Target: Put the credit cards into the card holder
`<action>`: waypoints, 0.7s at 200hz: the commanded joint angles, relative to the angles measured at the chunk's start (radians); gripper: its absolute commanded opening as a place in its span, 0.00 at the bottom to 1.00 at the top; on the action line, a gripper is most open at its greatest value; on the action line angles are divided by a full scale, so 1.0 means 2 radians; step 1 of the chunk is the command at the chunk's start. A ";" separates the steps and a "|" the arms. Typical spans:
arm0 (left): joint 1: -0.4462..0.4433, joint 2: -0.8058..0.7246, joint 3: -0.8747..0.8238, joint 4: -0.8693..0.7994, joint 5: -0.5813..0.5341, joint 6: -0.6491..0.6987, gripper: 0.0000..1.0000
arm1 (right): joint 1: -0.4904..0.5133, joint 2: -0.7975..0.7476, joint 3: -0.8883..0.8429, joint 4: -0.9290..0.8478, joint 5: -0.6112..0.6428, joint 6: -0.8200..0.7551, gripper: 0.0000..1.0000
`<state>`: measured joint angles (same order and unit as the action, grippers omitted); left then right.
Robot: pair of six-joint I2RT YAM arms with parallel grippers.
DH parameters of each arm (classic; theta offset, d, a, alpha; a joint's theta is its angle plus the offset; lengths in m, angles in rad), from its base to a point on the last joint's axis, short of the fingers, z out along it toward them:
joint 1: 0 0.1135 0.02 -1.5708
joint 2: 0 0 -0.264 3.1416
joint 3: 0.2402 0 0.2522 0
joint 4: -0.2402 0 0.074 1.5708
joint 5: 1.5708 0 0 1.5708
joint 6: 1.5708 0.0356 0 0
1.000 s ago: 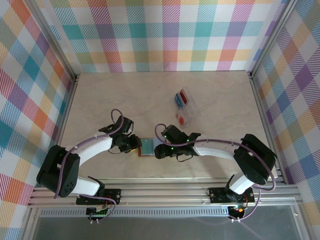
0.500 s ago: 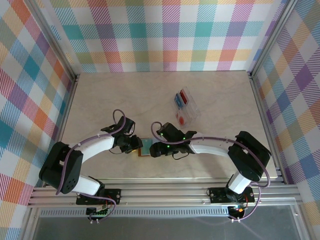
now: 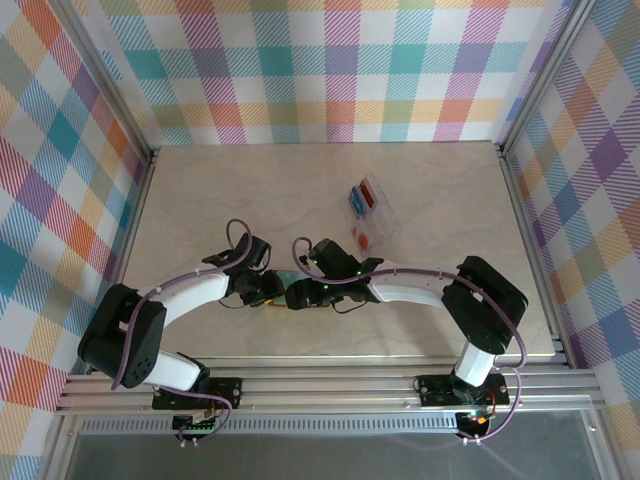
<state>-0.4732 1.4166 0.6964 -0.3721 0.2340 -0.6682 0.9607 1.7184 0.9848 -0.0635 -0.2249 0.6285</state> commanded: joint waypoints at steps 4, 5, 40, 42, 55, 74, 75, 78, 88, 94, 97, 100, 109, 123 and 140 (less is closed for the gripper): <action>0.013 -0.027 0.002 -0.028 0.000 0.000 0.30 | 0.004 0.005 0.016 0.028 -0.017 0.000 0.72; 0.013 -0.027 0.001 -0.028 0.001 0.000 0.30 | 0.004 0.005 0.016 0.027 -0.017 0.000 0.72; 0.045 -0.052 -0.015 -0.028 0.013 -0.005 0.29 | 0.003 0.018 0.033 0.031 -0.021 -0.002 0.73; 0.047 -0.053 -0.015 -0.029 0.013 -0.005 0.29 | 0.004 0.018 0.034 0.031 -0.021 -0.003 0.73; 0.049 -0.055 -0.014 -0.034 0.016 -0.001 0.30 | 0.003 0.025 0.040 0.033 -0.023 -0.003 0.73; 0.057 -0.060 -0.019 -0.034 0.019 -0.004 0.30 | 0.004 0.038 0.057 0.033 -0.025 -0.005 0.74; 0.058 -0.060 -0.020 -0.034 0.019 -0.005 0.30 | 0.004 0.038 0.058 0.033 -0.025 -0.005 0.74; 0.059 -0.062 -0.022 -0.034 0.018 -0.006 0.30 | 0.004 0.041 0.061 0.033 -0.025 -0.006 0.74; 0.062 -0.066 -0.024 -0.033 0.018 -0.007 0.30 | 0.003 0.050 0.070 0.032 -0.026 -0.005 0.74; 0.064 -0.065 -0.025 -0.032 0.018 -0.007 0.30 | 0.004 0.056 0.076 0.032 -0.025 -0.005 0.74; 0.064 -0.064 -0.025 -0.033 0.018 -0.007 0.31 | 0.004 0.058 0.078 0.031 -0.023 -0.006 0.74; 0.064 -0.062 -0.025 -0.034 0.018 -0.006 0.30 | 0.004 0.059 0.081 0.030 -0.021 -0.006 0.74; 0.068 -0.055 -0.024 -0.035 0.015 -0.004 0.30 | 0.004 0.063 0.085 0.030 -0.017 -0.007 0.74; 0.080 -0.047 -0.028 -0.032 0.010 -0.006 0.30 | 0.003 0.066 0.090 0.028 -0.014 -0.008 0.74; 0.093 -0.039 -0.029 -0.022 0.024 -0.008 0.29 | 0.004 0.069 0.095 0.022 -0.004 -0.008 0.74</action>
<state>-0.3233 1.3140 0.6567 -0.4156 0.2543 -0.6693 0.9615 1.8423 1.1400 -0.0227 -0.2523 0.6243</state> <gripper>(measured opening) 0.298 0.740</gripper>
